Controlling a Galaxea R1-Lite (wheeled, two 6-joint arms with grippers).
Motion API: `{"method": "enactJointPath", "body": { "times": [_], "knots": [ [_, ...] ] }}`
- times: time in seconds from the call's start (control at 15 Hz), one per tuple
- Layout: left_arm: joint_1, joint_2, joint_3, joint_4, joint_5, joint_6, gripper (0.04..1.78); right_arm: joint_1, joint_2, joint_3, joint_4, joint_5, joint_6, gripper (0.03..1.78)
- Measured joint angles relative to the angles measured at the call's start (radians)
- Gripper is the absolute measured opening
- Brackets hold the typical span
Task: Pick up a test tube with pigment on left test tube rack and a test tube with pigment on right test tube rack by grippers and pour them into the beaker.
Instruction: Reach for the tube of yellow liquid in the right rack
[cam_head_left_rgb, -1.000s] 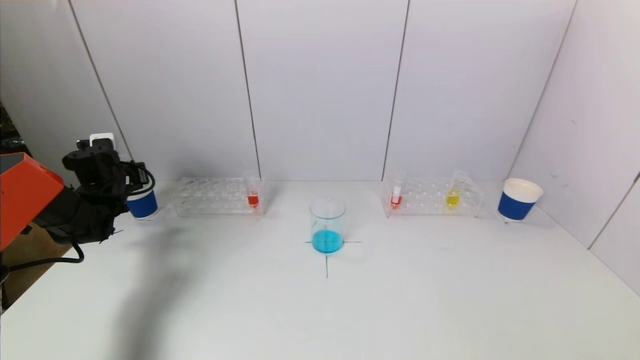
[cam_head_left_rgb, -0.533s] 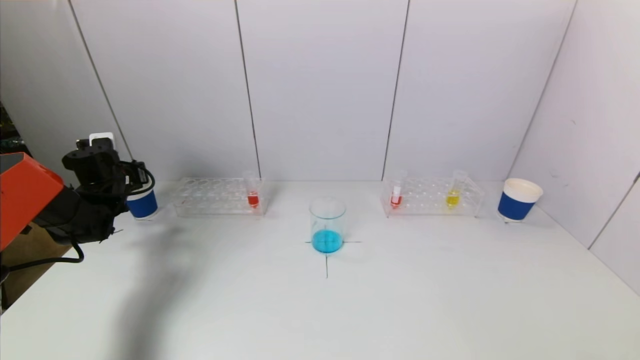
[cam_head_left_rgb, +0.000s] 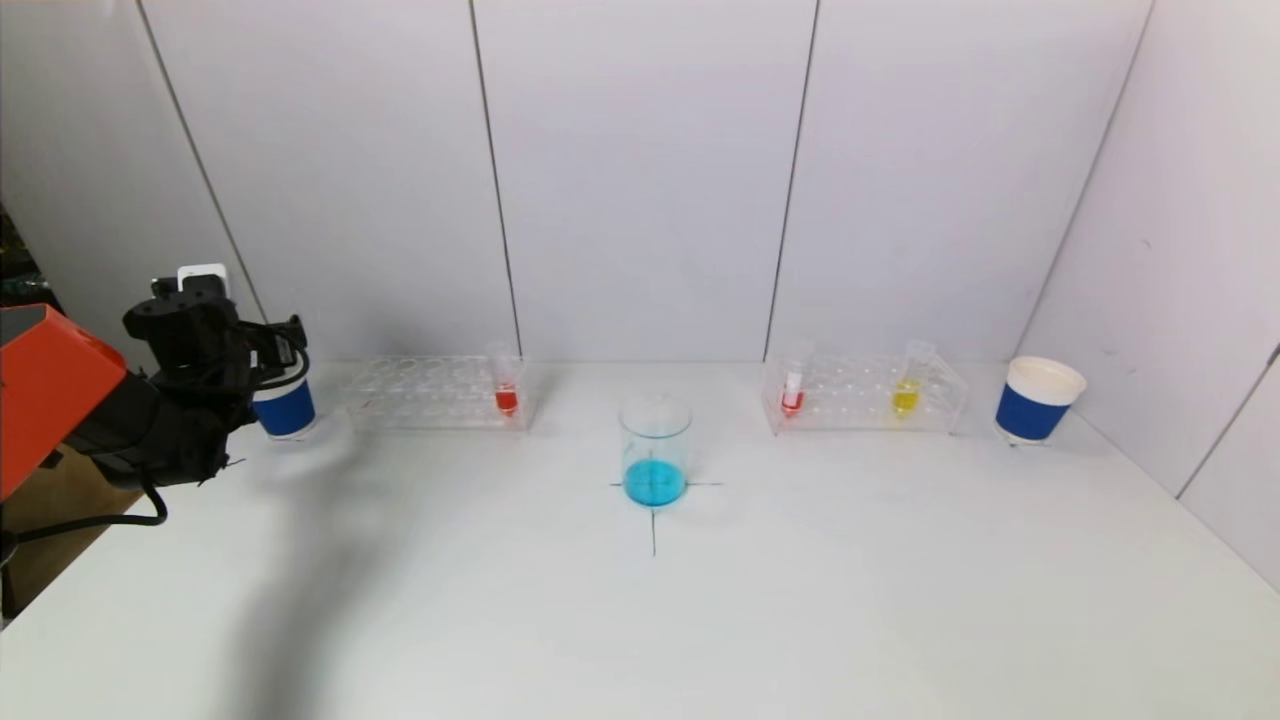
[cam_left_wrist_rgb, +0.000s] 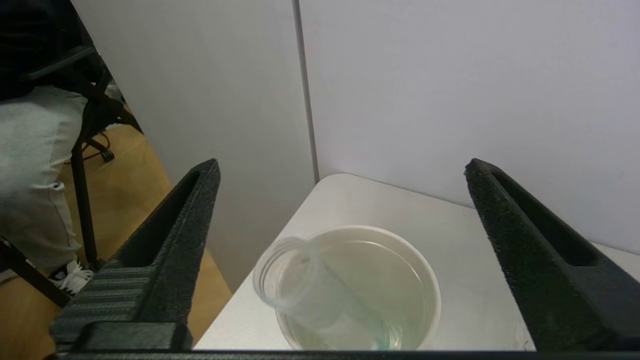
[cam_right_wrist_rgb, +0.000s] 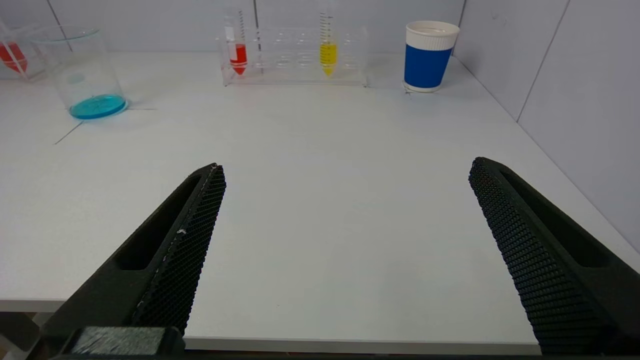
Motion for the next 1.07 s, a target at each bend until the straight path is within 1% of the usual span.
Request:
{"method": "enactJointPath", "body": {
  "times": [0.13,0.4,0.6,0.87,1.07],
  "knots": [
    [0.000,-0.004,0.004,0.001,-0.002,0.001,1.77,0.000,0.000,0.000,0.000,0.000,0.000,1.77],
    [0.000,-0.027,0.013,0.006,-0.007,0.003,1.77,0.000,0.000,0.000,0.000,0.000,0.000,1.77],
    [-0.005,-0.085,0.029,0.016,-0.013,0.003,1.77,0.000,0.000,0.000,0.000,0.000,0.000,1.77],
    [-0.029,-0.244,0.110,0.080,-0.028,0.002,1.77,0.000,0.000,0.000,0.000,0.000,0.000,1.77],
    [-0.041,-0.409,0.200,0.132,-0.031,0.002,1.77,0.000,0.000,0.000,0.000,0.000,0.000,1.77]
  ]
}}
